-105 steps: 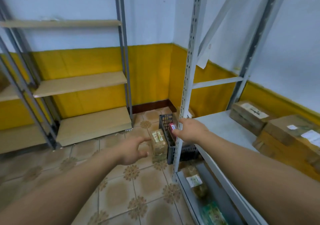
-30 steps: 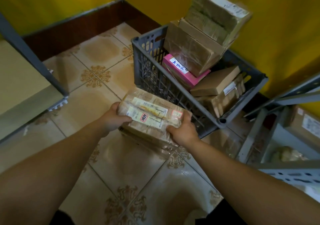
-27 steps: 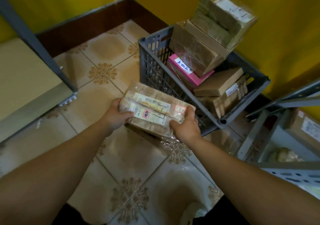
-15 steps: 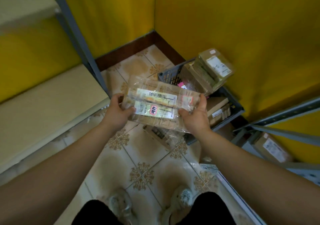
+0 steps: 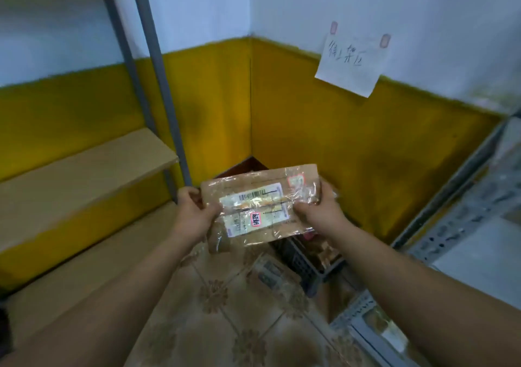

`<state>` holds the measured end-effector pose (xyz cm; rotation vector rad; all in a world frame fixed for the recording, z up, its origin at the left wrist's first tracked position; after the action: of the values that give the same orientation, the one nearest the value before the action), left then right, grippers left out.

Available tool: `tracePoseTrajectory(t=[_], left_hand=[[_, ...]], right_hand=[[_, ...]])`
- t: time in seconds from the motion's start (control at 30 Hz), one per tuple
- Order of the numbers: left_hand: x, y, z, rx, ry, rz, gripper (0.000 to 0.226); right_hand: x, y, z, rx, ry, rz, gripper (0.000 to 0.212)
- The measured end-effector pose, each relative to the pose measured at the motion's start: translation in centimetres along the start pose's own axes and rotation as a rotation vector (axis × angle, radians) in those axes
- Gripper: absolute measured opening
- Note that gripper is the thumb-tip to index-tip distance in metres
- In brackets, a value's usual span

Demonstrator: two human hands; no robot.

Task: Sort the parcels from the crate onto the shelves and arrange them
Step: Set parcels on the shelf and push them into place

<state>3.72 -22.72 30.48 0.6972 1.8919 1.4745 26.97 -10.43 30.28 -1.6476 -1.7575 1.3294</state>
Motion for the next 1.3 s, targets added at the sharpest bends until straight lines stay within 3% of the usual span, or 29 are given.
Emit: tracePoseTrajectory(t=[0.1, 0.2, 0.3, 0.5, 0.63, 0.8, 1.03, 1.3], left_hand=[[-3.0, 2.9, -2.1, 0.008, -0.088, 0.104, 0.075], [-6.0, 5.2, -3.7, 0.019, -0.116, 0.164, 0.052], [-9.3, 7.5, -4.3, -0.034, -0.131, 0.223, 0.042], [-17.7, 10.9, -3.3, -0.031, -0.204, 0.380, 0.049], [-24.0, 12.5, -0.6, 0.002, -0.239, 0.464, 0.038], [-35.1, 14.6, 6.3, -0.042, -0.391, 0.533, 0.030], [-49.3, 14.6, 17.6, -0.106, -0.744, 0.562, 0.046], [-56.4, 15.1, 26.1, -0.052, -1.000, 0.594, 0.053]], right_hand=[[-5.4, -2.0, -1.8, -0.020, 0.135, -0.076, 0.086], [-10.4, -4.1, -4.0, -0.063, 0.299, -0.159, 0.069], [-15.0, -5.8, -6.6, -0.045, 0.450, -0.241, 0.074], [-23.5, -7.2, -11.7, 0.186, 0.499, -0.351, 0.077], [-29.8, -6.4, -16.4, 0.313, 0.557, -0.392, 0.090], [-38.2, -1.0, -24.0, 0.286, 0.677, -0.390, 0.057], [-49.0, 9.5, -34.2, 0.195, 0.816, -0.293, 0.079], [-54.1, 17.7, -41.4, 0.276, 0.969, -0.183, 0.075]])
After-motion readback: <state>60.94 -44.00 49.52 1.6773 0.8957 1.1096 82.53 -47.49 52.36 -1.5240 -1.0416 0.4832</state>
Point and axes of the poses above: each hand's wrist, its own x-axis towards the middle knuckle, its own z-axis out of the palm, y = z × x, the point moved 3 cm from there along x, towards the middle knuckle, and after that the axes turned 9 degrees about -x, right-handed, at the moved point
